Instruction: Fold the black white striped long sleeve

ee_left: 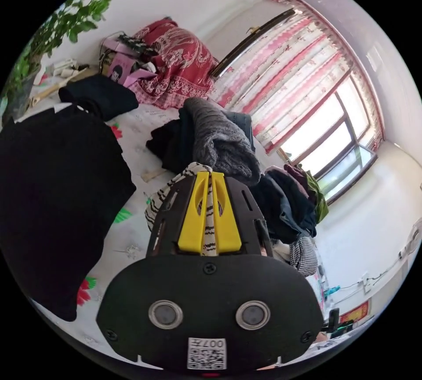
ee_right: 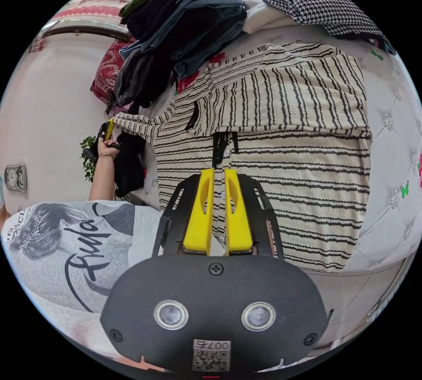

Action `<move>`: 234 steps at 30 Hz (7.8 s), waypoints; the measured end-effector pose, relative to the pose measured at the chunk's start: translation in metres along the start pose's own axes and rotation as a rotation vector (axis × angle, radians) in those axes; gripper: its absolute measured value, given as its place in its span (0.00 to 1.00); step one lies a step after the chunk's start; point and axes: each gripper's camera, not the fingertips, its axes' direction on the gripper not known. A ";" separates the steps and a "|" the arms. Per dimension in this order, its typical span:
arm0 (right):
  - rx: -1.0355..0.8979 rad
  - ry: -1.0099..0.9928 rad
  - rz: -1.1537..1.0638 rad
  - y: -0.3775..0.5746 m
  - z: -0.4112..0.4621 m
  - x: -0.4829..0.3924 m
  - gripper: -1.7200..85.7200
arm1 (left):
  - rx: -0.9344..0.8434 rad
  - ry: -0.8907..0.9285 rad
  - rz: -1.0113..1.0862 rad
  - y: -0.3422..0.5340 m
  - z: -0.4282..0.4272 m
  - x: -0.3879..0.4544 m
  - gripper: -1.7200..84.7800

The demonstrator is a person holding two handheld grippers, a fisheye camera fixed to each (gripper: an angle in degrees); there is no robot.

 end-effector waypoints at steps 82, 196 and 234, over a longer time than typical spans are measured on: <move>0.069 0.106 -0.080 -0.107 -0.114 0.141 0.06 | -0.886 -0.319 0.972 0.308 0.175 0.186 0.07; 0.299 -0.244 0.456 0.045 -0.185 0.218 0.12 | -0.776 0.025 -0.233 0.092 0.073 0.036 0.12; -0.270 -0.301 -0.010 -0.124 0.004 0.066 0.11 | -0.981 0.264 -0.120 0.079 0.111 -0.032 0.10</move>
